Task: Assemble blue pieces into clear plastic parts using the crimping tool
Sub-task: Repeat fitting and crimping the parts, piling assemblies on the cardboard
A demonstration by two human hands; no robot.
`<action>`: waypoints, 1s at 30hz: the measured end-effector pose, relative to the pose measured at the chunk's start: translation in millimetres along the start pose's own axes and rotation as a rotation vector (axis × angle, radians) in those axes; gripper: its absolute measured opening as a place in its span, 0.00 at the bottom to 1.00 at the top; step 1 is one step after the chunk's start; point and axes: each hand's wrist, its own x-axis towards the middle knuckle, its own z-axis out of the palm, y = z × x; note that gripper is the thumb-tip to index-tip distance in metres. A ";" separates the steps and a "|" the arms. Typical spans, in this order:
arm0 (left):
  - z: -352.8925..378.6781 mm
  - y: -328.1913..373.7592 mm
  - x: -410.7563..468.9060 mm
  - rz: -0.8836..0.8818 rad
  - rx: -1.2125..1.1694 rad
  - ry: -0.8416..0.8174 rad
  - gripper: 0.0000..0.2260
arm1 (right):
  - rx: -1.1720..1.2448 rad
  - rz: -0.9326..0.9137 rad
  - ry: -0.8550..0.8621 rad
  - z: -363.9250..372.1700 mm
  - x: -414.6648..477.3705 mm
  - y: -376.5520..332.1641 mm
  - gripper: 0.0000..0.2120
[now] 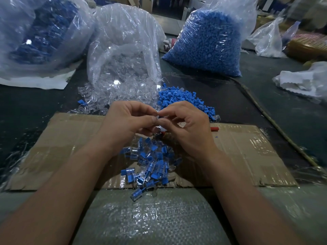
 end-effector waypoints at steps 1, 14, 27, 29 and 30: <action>0.2 0.0 0.3 -0.005 -0.007 0.000 0.04 | 0.024 -0.001 -0.012 -0.6 -0.1 0.8 0.09; -1.7 -3.1 3.6 -0.077 -0.101 -0.057 0.08 | 0.159 0.024 -0.057 -4.9 -2.1 3.3 0.14; -1.8 -6.6 6.2 -0.104 -0.116 -0.076 0.08 | 0.116 0.000 -0.037 -6.0 -2.3 5.7 0.13; -1.7 -7.3 6.5 -0.104 -0.118 -0.075 0.08 | 0.110 0.001 -0.028 -6.1 -2.3 6.2 0.14; -1.8 -7.6 6.6 -0.104 -0.119 -0.076 0.08 | 0.107 0.002 -0.025 -6.1 -2.3 6.6 0.14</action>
